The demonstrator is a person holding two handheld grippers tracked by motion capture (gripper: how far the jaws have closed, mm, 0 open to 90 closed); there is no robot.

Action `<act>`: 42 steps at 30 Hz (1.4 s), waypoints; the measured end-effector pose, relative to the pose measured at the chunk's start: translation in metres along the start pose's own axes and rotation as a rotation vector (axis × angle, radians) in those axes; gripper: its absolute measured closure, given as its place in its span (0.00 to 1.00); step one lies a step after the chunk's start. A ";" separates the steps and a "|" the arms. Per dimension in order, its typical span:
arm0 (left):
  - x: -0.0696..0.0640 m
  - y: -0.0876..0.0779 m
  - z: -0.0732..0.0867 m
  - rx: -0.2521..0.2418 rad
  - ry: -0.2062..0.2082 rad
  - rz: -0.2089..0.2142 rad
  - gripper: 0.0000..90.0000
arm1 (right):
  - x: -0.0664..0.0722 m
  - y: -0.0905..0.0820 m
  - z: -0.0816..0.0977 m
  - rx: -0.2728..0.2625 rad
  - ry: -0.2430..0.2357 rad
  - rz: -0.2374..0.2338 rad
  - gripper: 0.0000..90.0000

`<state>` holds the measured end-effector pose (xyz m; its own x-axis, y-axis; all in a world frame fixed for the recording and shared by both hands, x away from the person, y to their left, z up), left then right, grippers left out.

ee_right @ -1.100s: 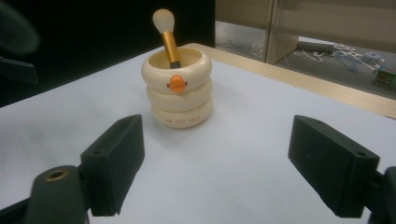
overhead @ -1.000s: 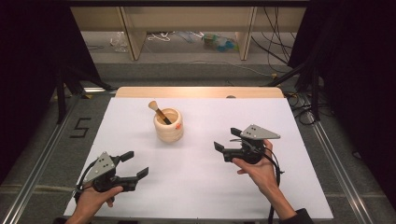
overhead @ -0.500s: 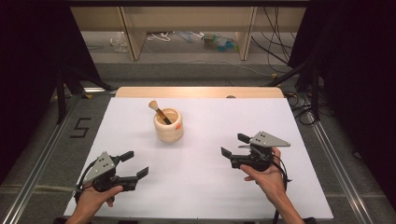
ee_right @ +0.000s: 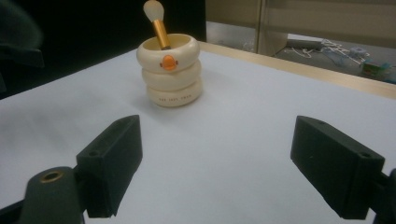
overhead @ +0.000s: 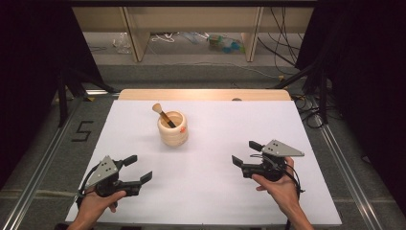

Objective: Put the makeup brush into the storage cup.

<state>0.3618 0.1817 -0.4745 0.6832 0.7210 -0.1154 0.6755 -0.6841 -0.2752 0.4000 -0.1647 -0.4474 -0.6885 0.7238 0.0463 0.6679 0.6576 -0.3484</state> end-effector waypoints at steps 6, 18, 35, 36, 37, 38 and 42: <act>0.000 0.001 0.000 -0.006 0.000 0.006 0.19 | 0.001 -0.006 0.005 0.016 -0.016 0.000 0.20; -0.001 0.000 0.000 -0.004 -0.002 0.002 0.19 | 0.002 -0.017 0.014 0.026 -0.029 0.017 0.19; 0.000 0.000 0.000 -0.007 -0.001 0.004 0.19 | 0.008 -0.030 0.025 0.044 -0.034 0.034 0.18; 0.000 0.000 0.000 -0.007 -0.002 0.004 0.19 | 0.008 -0.031 0.026 0.048 -0.037 0.033 0.18; 0.000 0.000 0.000 -0.005 0.000 0.004 0.19 | 0.008 -0.032 0.027 0.052 -0.035 0.033 0.18; -0.001 0.000 0.000 -0.005 -0.001 0.004 0.19 | 0.008 -0.032 0.028 0.042 -0.037 0.029 0.18; -0.001 0.000 0.000 -0.006 -0.002 0.003 0.19 | 0.008 -0.036 0.031 0.060 -0.037 0.038 0.18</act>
Point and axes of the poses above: each handheld gripper's, and its own axes: y roughly forward along the jaws, z roughly out of its underside, x roughly to its left, the point moved 8 cm from there along y, roughly forward along the jaws, and after that the axes turned 2 degrees about -y, right-handed, at the moved point
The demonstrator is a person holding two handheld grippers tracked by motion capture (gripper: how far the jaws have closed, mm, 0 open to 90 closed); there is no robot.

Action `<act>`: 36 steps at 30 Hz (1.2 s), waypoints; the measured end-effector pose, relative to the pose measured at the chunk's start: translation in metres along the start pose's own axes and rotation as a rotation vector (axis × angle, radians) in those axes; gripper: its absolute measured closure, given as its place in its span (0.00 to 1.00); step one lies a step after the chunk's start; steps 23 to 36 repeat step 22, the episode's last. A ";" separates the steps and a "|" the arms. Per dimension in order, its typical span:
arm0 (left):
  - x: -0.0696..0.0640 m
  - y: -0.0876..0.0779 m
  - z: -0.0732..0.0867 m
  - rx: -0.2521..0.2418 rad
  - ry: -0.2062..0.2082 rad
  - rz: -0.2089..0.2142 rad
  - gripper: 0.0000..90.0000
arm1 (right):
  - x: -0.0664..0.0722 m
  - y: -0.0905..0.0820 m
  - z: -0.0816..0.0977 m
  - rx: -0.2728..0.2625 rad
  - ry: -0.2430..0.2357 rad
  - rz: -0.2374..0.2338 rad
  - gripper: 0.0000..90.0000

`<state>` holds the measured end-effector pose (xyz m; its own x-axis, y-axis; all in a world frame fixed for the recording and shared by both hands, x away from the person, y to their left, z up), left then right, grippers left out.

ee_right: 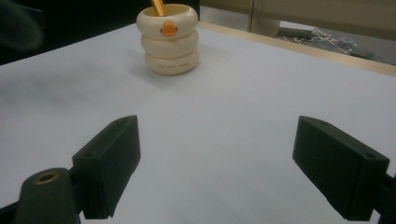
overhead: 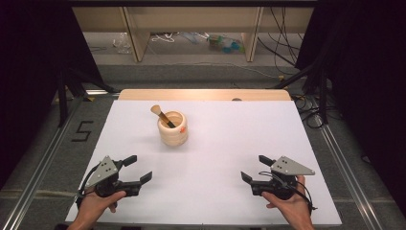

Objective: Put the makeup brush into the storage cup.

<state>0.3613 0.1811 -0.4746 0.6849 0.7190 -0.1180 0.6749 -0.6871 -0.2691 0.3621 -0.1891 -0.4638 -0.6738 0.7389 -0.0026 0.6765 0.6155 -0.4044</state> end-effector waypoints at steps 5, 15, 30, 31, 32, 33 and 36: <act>0.000 0.000 0.000 0.000 0.001 0.000 0.19 | -0.001 -0.002 0.001 -0.003 0.001 0.003 0.18; 0.000 -0.001 0.000 0.004 0.001 -0.005 0.19 | -0.001 -0.002 0.001 -0.014 0.000 0.011 0.18; 0.000 0.000 0.000 0.003 0.001 -0.005 0.19 | 0.000 -0.002 0.001 -0.012 -0.001 0.001 0.18; 0.000 0.000 0.000 0.003 0.001 -0.005 0.19 | 0.000 -0.002 0.001 -0.012 -0.001 0.001 0.18; 0.000 0.000 0.000 0.003 0.001 -0.005 0.19 | 0.000 -0.002 0.001 -0.012 -0.001 0.001 0.18; 0.000 0.000 0.000 0.003 0.001 -0.005 0.19 | 0.000 -0.002 0.001 -0.012 -0.001 0.001 0.18; 0.000 0.000 0.000 0.003 0.001 -0.005 0.19 | 0.000 -0.002 0.001 -0.012 -0.001 0.001 0.18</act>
Point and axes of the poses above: each handheld gripper's, and its own axes: y roughly forward along the jaws, z roughly out of its underside, x roughly to its left, the point moved 8 cm from there along y, roughly forward along the jaws, and after that the axes turned 2 degrees about -y, right-handed, at the moved point
